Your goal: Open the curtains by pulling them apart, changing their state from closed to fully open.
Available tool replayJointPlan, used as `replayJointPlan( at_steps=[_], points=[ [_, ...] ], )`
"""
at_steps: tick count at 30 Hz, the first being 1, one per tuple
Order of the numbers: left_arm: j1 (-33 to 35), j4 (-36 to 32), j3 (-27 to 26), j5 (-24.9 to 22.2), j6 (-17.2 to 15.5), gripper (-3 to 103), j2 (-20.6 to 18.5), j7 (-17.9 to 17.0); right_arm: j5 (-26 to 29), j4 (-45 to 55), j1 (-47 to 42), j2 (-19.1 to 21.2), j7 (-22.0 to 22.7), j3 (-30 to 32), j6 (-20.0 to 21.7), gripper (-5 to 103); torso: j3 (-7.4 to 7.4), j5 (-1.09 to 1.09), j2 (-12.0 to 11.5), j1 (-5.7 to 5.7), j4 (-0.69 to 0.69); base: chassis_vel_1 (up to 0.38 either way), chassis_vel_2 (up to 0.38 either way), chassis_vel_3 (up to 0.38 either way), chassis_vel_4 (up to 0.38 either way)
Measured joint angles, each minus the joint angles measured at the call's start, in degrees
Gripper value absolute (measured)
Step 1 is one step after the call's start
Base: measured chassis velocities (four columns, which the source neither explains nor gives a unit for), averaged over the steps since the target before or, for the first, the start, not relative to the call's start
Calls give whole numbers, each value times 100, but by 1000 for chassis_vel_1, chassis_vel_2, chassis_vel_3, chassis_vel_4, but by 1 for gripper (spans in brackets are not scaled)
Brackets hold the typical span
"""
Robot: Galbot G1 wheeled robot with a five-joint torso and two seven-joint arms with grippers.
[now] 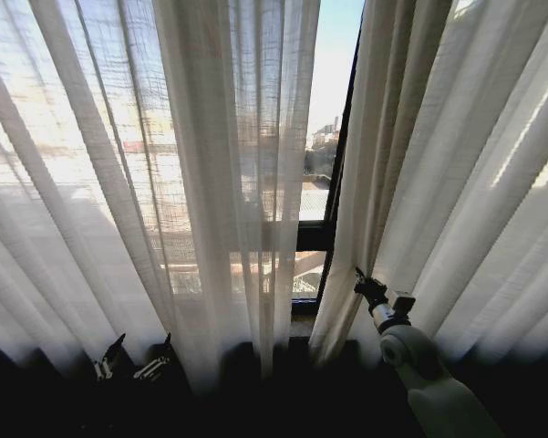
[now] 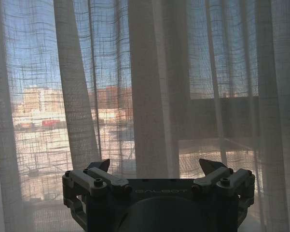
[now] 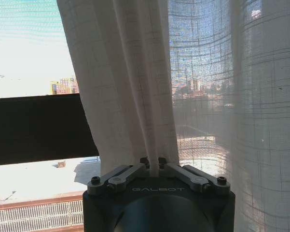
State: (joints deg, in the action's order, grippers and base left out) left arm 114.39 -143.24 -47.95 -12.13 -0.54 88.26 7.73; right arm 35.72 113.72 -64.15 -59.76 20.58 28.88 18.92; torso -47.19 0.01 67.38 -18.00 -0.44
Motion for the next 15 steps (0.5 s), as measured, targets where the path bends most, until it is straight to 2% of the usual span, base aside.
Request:
replayJointPlan(
  at_steps=[15],
  points=[
    [96,0,-16,-2,139,100,62,140,43,41,-94,55,109,167,-14,0,0,1,0,1,0,-341,-352,340,360]
  ],
)
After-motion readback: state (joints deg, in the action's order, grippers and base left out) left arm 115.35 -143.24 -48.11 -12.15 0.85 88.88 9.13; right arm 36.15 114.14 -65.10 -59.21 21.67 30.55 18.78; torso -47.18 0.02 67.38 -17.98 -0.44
